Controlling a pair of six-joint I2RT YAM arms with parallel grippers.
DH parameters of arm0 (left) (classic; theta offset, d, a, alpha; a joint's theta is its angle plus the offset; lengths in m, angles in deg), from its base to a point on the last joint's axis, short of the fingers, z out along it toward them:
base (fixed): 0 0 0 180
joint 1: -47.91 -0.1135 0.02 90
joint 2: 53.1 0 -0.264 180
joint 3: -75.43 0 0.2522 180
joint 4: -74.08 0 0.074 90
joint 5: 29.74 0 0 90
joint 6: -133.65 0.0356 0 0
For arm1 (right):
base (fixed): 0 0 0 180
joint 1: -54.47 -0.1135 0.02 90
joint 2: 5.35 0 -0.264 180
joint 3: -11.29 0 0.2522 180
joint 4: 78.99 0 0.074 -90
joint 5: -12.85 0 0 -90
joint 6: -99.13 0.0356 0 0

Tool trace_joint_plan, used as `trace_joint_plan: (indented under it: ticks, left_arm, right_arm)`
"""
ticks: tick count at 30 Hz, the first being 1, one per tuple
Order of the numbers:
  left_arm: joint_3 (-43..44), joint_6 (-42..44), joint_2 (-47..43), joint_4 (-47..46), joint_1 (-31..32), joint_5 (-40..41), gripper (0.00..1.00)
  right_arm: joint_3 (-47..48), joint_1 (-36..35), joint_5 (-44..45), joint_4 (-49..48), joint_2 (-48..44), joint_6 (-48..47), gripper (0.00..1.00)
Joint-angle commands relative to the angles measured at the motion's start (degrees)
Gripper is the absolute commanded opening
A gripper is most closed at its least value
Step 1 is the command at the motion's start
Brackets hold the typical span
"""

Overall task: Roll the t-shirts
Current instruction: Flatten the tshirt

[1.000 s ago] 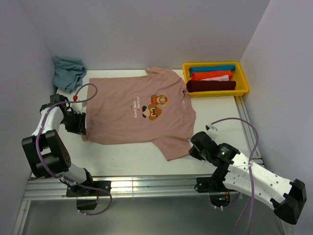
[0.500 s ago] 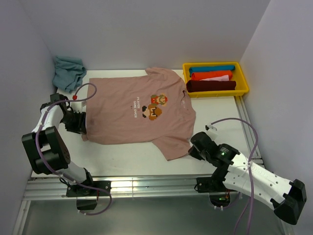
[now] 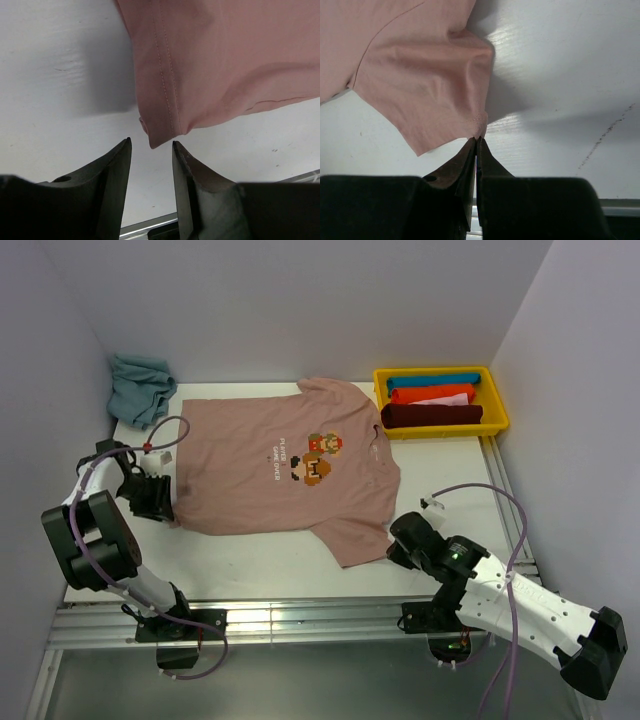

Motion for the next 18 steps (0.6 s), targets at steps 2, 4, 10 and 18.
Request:
trace_joint_plan:
  ticks: [2, 4, 10, 18]
  left_arm:
    - [-0.7, 2.1, 0.8, 0.4, -1.2, -6.0, 0.43]
    - [-1.2, 2.6, 1.3, -0.8, -1.8, -7.9, 0.43]
    - [-1.5, 4.3, 3.8, -1.9, -4.0, -11.3, 0.4]
    - [-0.7, 5.8, 6.2, -0.9, -6.1, -14.1, 0.34]
  right_arm:
    - [-0.2, -0.3, 2.2, -1.0, 0.2, -0.2, 0.07]
    - [-0.1, -0.2, 2.2, -0.8, 0.3, -0.4, 0.07]
    - [-0.2, -0.2, 2.3, -0.5, -0.5, -0.1, 0.07]
    - [-0.4, -0.2, 2.4, -0.5, -0.1, 0.0, 0.08]
